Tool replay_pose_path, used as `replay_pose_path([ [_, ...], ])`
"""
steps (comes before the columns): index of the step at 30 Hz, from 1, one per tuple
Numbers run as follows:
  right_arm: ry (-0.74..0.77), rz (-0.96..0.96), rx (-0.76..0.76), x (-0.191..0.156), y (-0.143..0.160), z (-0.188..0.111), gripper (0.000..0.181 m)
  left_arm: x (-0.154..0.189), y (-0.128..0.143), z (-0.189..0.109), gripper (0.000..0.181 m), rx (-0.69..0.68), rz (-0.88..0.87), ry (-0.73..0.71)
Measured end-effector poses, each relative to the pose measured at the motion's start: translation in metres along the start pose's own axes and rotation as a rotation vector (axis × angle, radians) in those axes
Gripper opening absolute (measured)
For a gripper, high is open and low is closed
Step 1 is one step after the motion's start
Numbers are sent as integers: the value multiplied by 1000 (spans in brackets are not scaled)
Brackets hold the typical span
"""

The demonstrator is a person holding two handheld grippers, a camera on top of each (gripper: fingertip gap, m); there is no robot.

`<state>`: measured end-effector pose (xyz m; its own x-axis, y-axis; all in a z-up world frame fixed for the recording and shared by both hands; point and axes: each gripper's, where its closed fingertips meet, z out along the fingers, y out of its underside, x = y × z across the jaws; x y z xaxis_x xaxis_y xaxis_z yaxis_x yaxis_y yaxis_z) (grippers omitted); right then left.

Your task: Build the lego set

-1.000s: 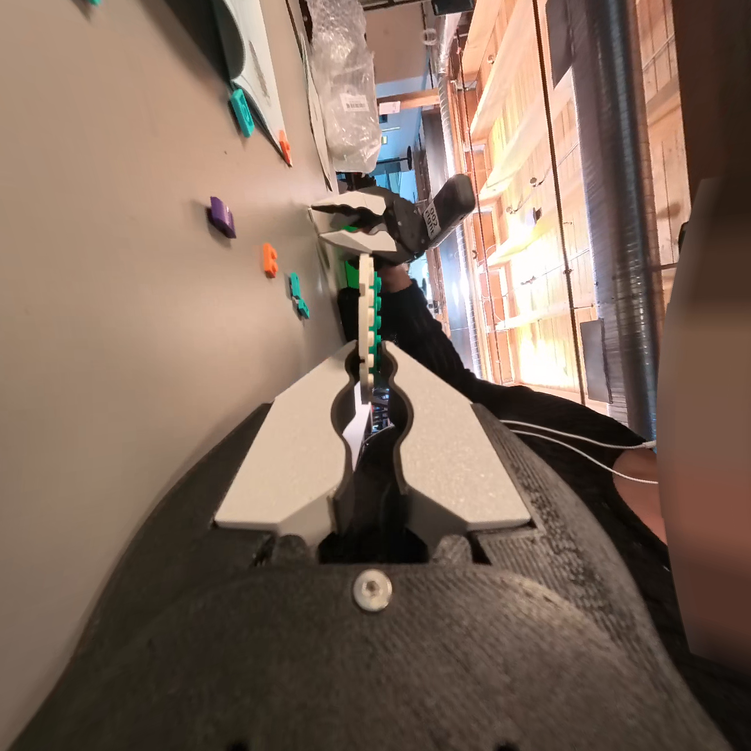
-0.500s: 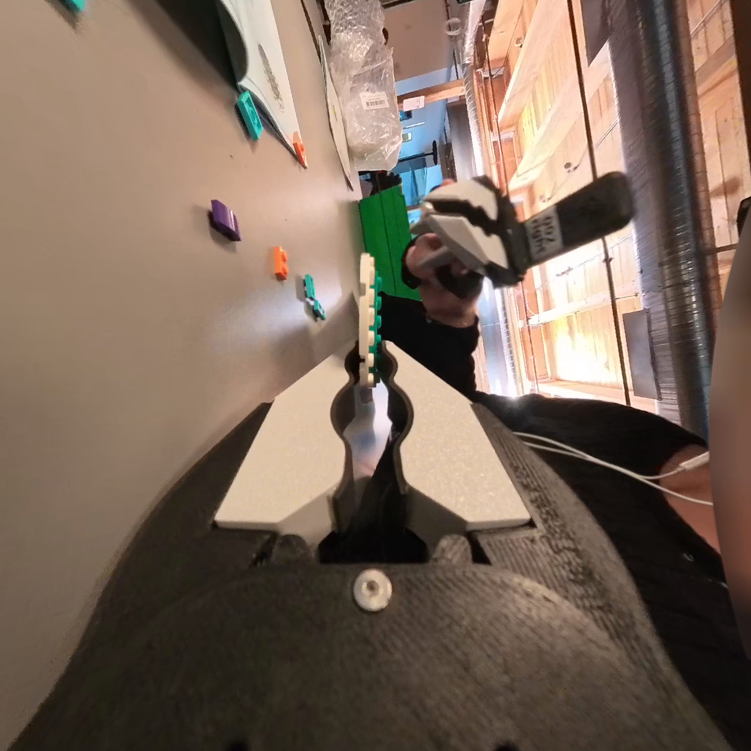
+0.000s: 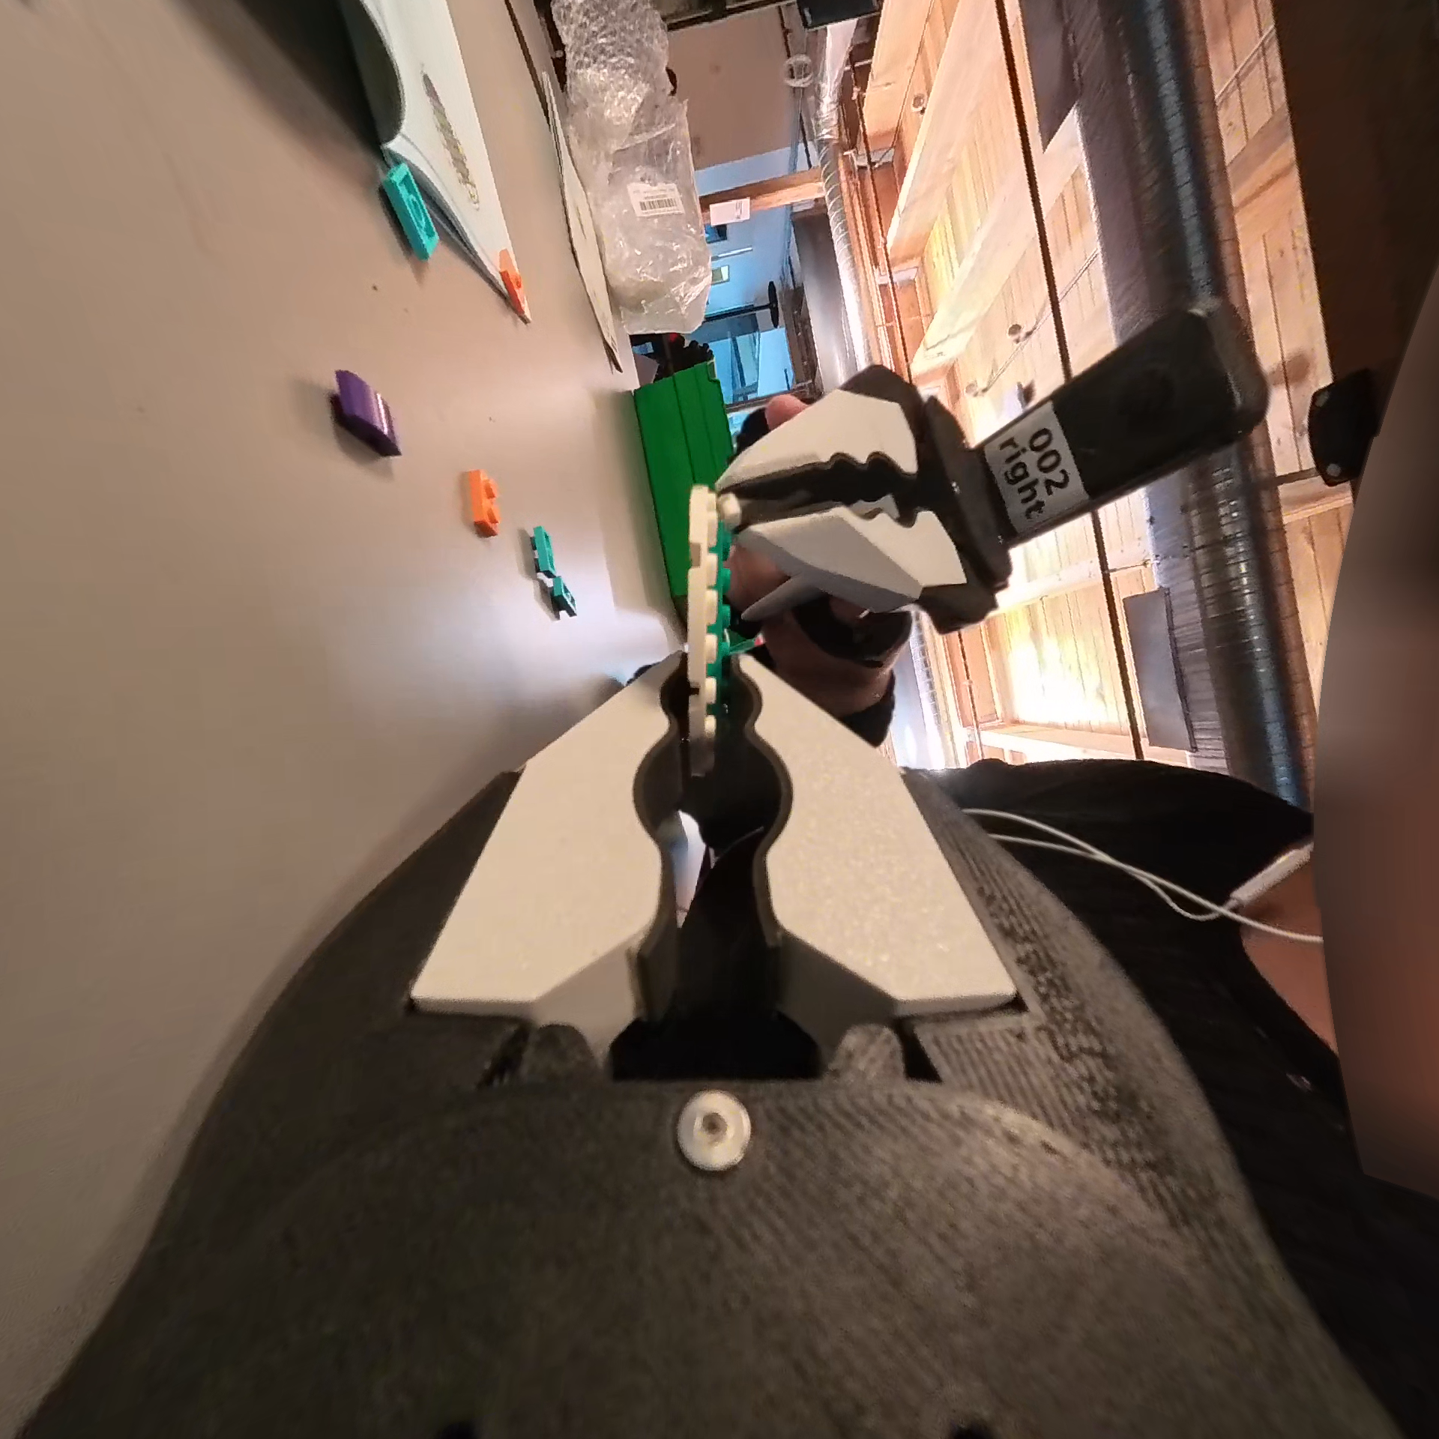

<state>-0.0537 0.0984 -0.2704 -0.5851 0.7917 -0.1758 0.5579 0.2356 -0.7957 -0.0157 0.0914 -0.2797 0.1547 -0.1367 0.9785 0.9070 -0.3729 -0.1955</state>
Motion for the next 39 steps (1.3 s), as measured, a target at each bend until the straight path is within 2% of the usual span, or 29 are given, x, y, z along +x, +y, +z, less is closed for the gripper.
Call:
replay_pose_path([
  [16,29,-37,-44,-2,2,-1,9,1,2,0,7,-10,14,5],
  [19,39,-20,-17,1,-1,-4,16,2,2,0,7,-8,17,10],
  [21,10,72,52,4,-6,-9,23,3,2,0,7,-8,20,14],
  [24,-141,375,177,5,-10,-14,26,5,2,-1,7,-7,25,24],
  [28,-283,639,225,0,-2,-9,26,5,2,-1,7,-5,30,28],
  [33,-419,824,282,-7,-2,-3,24,5,2,-1,7,-8,30,28],
  [39,-501,913,304,-11,-1,3,11,6,3,-1,7,-12,34,28],
])
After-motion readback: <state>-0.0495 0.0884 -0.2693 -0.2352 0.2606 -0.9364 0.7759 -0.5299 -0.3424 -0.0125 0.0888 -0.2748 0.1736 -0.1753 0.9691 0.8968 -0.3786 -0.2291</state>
